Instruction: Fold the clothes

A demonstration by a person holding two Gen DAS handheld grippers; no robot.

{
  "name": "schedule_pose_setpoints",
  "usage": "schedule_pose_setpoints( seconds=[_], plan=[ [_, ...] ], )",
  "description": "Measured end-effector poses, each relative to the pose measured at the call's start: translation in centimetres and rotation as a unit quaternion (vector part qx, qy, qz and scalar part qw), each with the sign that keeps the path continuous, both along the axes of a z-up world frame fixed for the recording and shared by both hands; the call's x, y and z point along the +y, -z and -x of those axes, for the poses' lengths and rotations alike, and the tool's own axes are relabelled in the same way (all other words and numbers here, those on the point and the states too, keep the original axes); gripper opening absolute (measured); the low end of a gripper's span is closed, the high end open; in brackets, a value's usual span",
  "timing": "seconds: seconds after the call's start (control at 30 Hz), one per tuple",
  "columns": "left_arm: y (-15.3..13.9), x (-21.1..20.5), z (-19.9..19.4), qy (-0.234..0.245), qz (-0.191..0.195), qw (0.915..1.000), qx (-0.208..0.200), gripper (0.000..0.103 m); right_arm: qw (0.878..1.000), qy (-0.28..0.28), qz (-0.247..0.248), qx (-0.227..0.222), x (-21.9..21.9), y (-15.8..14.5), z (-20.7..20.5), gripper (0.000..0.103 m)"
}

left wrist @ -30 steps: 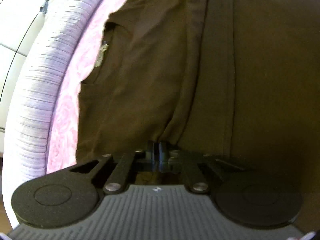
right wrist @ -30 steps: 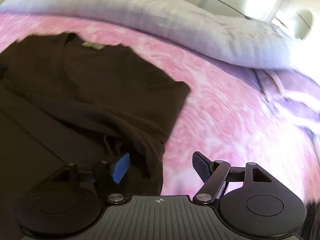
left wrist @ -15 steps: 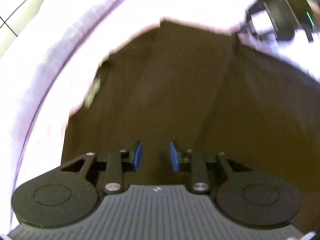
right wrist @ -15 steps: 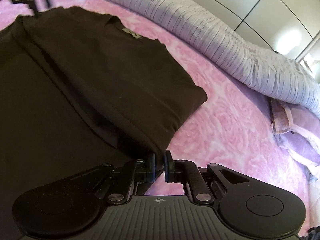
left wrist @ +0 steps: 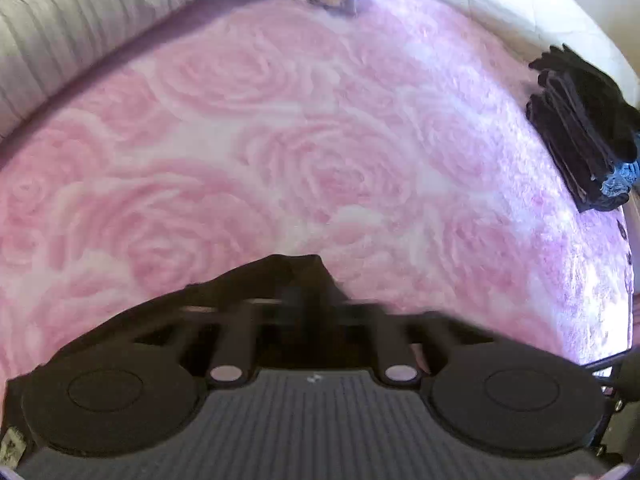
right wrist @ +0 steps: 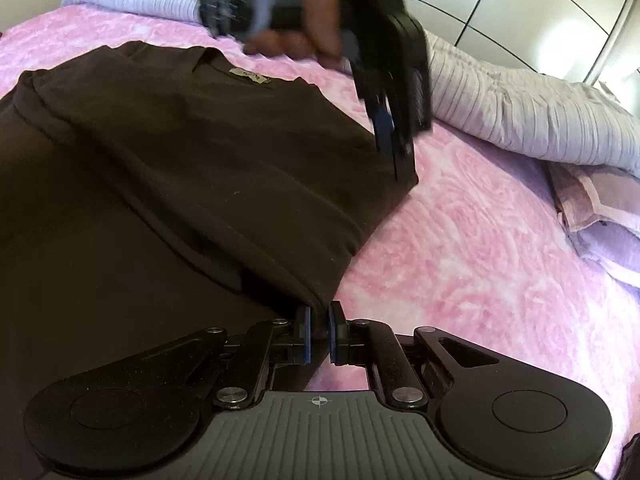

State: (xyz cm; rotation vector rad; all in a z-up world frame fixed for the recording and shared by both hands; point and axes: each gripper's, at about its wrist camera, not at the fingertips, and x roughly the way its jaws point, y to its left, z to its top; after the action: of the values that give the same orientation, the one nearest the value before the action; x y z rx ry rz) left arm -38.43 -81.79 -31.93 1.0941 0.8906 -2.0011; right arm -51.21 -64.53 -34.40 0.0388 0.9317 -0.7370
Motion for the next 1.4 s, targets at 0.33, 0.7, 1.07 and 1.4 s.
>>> schedule_pose_setpoints(
  seconds=[0.33, 0.7, 1.07, 1.4],
  plan=[
    [-0.8, -0.3, -2.8, -0.079, 0.035, 0.9962, 0.008, 0.024, 1.000, 0.020, -0.003, 0.018, -1.3, 0.2, 1.4, 0.006],
    [-8.2, 13.8, -25.2, -0.149, 0.097, 0.9714, -0.158, 0.033, 0.999, 0.035, -0.013, 0.031, 2.9, -3.7, -0.9, 0.057],
    [-1.0, 26.4, -31.7, -0.225, 0.010, 0.9694, -0.098, 0.033, 0.997, -0.036, -0.069, 0.011, 9.0, -3.0, -11.6, 0.058],
    [-1.1, 33.7, -33.9, -0.191, 0.023, 0.9738, -0.122, 0.032, 0.966, 0.130, -0.221, 0.012, 10.4, -1.2, -8.2, 0.065]
  ],
)
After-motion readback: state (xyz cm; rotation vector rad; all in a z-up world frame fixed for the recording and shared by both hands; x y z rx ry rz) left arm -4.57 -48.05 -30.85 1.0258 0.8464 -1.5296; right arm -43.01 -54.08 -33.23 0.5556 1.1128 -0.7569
